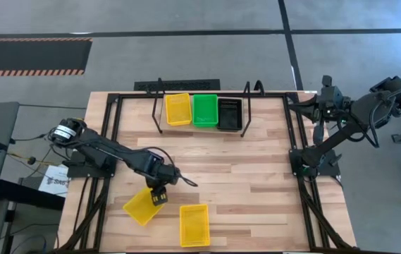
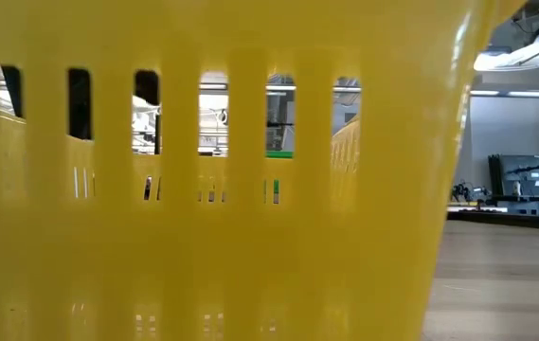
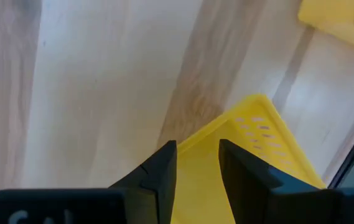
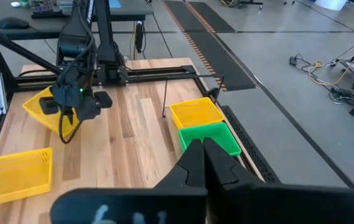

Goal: Stack baskets on shelf by color
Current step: Stack the left yellow basket on top of the other yellow basket on the shelf

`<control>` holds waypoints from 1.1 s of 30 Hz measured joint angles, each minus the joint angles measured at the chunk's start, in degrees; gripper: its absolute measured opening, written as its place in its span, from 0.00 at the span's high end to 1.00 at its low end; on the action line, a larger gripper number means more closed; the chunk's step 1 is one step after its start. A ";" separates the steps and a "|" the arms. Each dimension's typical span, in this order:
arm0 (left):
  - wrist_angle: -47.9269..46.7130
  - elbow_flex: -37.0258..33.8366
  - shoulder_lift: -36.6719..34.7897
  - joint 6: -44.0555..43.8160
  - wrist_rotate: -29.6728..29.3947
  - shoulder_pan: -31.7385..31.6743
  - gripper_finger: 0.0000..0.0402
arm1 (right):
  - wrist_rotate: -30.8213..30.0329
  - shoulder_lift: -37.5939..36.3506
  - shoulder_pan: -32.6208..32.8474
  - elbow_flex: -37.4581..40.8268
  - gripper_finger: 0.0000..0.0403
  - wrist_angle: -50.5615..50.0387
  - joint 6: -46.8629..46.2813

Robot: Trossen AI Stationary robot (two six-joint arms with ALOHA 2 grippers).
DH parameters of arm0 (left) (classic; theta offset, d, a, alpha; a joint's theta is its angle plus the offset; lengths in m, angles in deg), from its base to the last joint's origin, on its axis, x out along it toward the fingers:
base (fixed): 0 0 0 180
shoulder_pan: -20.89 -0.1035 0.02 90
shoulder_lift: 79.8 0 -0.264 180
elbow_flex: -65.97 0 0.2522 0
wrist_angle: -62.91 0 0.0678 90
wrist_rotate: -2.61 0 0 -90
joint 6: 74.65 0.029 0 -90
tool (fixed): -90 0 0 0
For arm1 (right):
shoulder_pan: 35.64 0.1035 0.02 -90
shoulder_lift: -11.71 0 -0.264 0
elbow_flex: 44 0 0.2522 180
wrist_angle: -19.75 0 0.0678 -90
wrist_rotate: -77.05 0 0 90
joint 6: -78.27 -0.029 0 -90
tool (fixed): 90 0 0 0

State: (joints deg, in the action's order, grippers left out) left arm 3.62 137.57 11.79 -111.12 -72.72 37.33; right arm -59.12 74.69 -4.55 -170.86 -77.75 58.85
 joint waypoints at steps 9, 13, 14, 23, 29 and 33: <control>-9.09 8.43 0.00 12.27 -1.07 0.00 0.73 | -0.04 0.00 0.00 -0.02 1.00 0.01 -1.11; -15.31 10.65 0.00 21.23 -2.87 0.18 0.73 | -0.08 0.00 0.00 -0.02 1.00 0.01 -1.22; -16.05 10.62 0.00 23.56 -3.01 0.35 0.73 | -0.09 0.00 0.00 -0.02 1.00 0.01 -1.26; -16.54 10.62 0.00 36.19 -6.11 1.95 0.73 | -0.13 0.00 0.00 -0.02 1.00 0.06 -2.88; -16.03 10.08 0.04 37.17 -7.18 1.97 0.73 | -0.13 0.00 0.00 -0.02 1.00 0.06 -3.10; -15.73 9.92 0.42 37.21 -6.18 2.70 0.72 | -0.13 0.00 0.00 -0.02 1.00 0.06 -3.10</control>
State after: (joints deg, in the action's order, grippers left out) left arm -12.12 147.50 12.20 -73.91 -78.91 40.03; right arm -59.25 74.69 -4.55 -170.88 -77.69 55.74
